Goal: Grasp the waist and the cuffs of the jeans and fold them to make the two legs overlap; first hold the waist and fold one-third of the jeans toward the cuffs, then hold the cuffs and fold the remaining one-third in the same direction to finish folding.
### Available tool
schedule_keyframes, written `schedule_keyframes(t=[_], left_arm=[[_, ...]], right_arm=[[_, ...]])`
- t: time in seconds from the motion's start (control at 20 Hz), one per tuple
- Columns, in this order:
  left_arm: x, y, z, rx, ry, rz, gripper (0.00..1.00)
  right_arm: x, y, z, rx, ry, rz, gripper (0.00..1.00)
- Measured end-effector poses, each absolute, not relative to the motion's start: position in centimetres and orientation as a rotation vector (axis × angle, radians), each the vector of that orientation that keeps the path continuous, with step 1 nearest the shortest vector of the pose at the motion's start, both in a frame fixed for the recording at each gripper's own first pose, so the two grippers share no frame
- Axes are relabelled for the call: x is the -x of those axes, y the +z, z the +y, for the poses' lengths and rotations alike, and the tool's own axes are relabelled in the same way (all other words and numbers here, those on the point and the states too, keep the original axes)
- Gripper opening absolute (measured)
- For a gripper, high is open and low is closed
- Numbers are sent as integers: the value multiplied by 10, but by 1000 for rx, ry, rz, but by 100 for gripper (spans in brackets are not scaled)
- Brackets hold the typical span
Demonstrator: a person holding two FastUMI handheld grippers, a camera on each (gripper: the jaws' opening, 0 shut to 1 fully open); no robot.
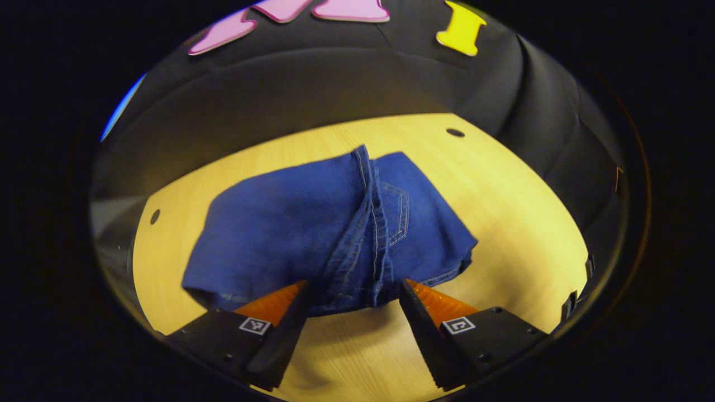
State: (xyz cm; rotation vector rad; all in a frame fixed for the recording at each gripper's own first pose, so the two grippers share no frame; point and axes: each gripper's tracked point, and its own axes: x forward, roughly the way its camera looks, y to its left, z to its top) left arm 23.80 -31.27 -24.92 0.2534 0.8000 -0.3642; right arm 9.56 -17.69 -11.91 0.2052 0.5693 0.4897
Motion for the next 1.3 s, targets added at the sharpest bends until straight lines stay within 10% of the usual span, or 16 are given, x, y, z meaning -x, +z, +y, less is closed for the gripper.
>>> schedule_keyframes(t=[0.55, 1.3], left_arm=[[-1, -2, -291, -165, -337, 180, 96], [80, 89, -167, -99, 30, -10, 98]], right_arm=[[5, 75, -176, -60, 313, 178, 97], [28, 137, -127, -92, 418, 72, 97]])
